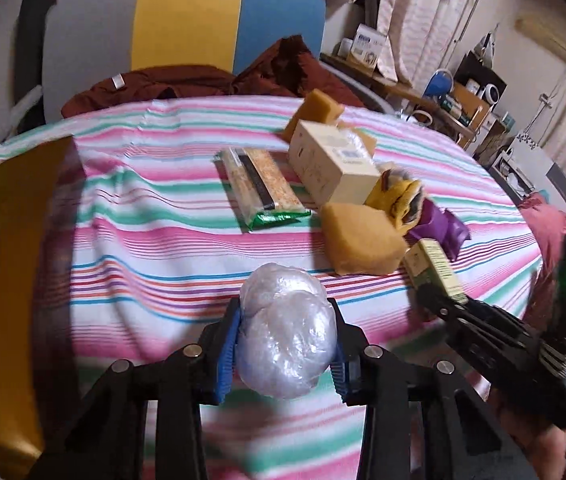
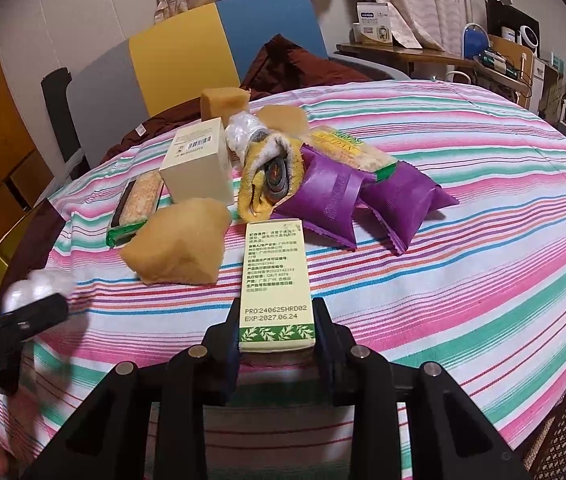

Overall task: Organize objects
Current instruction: 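Carry the ball and box into the gold tray and release both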

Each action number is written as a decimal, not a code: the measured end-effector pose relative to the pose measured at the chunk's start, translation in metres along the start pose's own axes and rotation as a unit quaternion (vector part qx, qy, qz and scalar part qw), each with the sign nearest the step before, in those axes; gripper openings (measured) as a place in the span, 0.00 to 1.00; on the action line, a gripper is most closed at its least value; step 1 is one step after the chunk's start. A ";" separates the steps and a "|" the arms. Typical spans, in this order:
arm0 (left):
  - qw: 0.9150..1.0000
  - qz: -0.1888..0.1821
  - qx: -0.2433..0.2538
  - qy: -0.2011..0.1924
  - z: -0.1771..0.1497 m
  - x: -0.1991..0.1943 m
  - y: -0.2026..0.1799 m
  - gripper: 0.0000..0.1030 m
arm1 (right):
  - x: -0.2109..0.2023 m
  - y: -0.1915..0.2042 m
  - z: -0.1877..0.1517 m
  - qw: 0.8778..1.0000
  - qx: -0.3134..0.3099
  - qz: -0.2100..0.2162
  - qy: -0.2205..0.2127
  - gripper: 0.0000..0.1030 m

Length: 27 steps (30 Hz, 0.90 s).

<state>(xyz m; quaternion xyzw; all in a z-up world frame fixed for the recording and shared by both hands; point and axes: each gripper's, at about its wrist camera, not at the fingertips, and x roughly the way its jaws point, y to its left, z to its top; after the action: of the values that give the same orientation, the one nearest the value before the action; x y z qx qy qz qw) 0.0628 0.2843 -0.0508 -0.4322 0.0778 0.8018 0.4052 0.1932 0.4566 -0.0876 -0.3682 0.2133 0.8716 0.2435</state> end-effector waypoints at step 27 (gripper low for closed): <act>0.962 0.189 -0.186 -0.061 -0.060 -0.115 0.225 0.39 | -0.061 0.120 0.013 0.986 -0.107 0.106 -0.076 0.29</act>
<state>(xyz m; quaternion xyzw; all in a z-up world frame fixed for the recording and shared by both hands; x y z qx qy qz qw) -0.0268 0.0406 -0.0513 -0.4275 -0.0172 0.8890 0.1630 0.1540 0.3528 -0.0104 -0.3002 0.1376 0.9357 0.1239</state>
